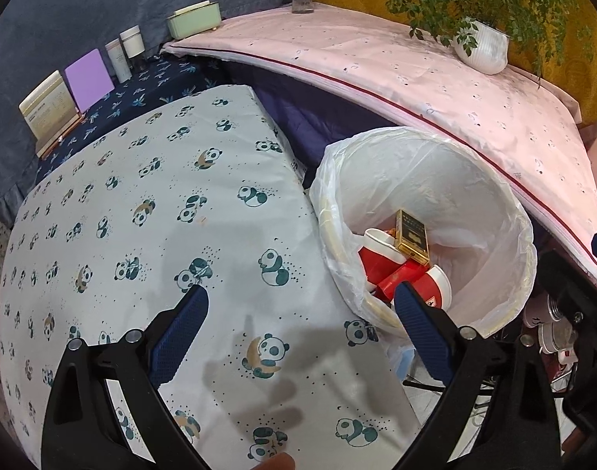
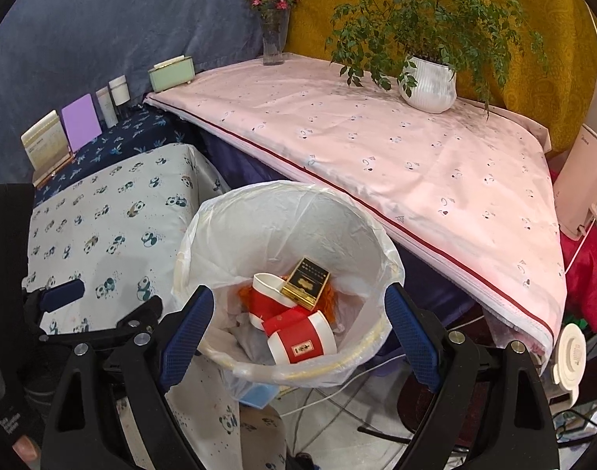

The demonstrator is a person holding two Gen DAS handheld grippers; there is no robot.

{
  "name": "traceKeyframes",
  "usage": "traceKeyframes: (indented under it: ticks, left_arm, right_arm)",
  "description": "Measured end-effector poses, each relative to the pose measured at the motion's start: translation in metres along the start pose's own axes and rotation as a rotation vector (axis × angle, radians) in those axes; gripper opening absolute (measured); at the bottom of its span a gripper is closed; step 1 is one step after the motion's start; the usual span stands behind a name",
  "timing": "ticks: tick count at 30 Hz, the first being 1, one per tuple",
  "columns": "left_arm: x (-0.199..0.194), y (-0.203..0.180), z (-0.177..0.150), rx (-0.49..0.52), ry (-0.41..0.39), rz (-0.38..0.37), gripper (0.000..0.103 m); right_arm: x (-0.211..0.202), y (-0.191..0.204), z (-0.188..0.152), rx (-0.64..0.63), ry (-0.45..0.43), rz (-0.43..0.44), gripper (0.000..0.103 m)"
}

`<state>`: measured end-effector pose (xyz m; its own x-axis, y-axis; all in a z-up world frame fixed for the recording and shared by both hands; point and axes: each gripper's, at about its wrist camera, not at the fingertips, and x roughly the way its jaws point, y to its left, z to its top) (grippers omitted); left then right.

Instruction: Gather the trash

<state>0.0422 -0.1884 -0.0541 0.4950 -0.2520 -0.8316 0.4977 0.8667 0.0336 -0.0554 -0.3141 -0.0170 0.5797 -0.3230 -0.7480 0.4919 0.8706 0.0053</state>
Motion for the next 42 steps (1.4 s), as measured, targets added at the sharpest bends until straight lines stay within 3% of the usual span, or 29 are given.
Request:
traceKeyframes:
  ticks: [42]
  left_arm:
    - [-0.011, 0.003, -0.004, -0.014, -0.028, 0.016, 0.091]
  right_arm:
    - [0.004, 0.005, -0.01, -0.064, 0.025, -0.042, 0.085]
